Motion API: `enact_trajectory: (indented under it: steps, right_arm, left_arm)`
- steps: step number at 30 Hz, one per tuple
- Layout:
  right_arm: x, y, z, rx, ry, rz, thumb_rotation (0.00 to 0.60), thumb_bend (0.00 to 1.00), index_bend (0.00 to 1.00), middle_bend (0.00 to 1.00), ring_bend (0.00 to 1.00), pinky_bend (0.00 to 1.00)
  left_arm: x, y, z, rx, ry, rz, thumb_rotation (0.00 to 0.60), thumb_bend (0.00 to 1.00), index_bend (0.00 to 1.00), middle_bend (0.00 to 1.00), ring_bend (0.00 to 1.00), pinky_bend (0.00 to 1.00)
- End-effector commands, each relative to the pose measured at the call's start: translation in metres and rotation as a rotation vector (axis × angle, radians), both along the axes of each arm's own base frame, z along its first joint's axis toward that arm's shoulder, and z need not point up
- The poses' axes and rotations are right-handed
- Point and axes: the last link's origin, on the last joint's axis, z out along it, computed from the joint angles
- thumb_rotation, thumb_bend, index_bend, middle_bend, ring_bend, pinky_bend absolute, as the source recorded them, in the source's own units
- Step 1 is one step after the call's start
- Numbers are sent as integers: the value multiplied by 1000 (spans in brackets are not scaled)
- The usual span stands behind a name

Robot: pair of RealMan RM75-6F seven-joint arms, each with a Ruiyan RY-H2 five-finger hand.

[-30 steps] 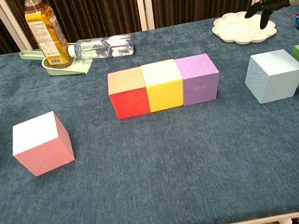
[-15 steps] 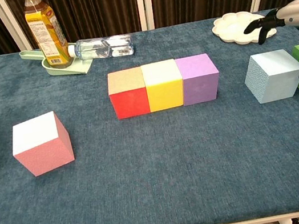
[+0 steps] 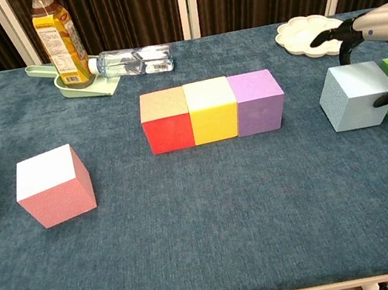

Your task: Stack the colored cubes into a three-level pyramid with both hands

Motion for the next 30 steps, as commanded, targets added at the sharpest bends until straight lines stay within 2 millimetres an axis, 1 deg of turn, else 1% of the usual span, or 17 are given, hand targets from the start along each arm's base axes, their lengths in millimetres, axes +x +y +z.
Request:
enact_trajectory:
  steps: [1,4,7,12,16,18,22,27,30]
  right_arm:
    - [2,2,5,-9,-14,7,600,124,0,477,0,0]
    - [9,3,13,-27,-31,22,600,125,0,479,0,0]
    - [23,4,23,-38,-68,45,600,124,0,480,5,0]
    - [54,1,40,-35,-82,89,600,131,0,479,7,0]
    - [83,-6,44,15,-92,84,600,146,0,479,7,0]
    - [94,-11,43,27,-90,93,600,146,0,479,7,0]
    - [118,-18,31,55,-110,99,600,145,0,479,7,0]
    - [137,-29,15,91,-164,56,600,145,0,478,7,0]
    - [145,-36,7,100,-158,42,600,145,0,478,8,0]
  left_arm:
    - [0,0,0,0,0,0,600,0,101,50,0,107]
    - [0,0,0,1,-1,-1,600,0,101,50,0,107]
    - [1,0,2,6,-7,-2,600,0,101,50,0,107]
    - [1,-1,3,9,-12,-5,600,0,101,50,0,107]
    - [2,-1,4,11,-17,-12,600,0,101,50,0,107]
    - [3,-1,4,12,-20,-15,600,0,101,50,0,107]
    - [2,-1,7,15,-23,-16,600,0,101,50,0,107]
    - [0,0,9,18,-30,-11,600,0,101,50,0,107]
    - [-1,1,9,17,-33,-9,600,0,101,50,0,107]
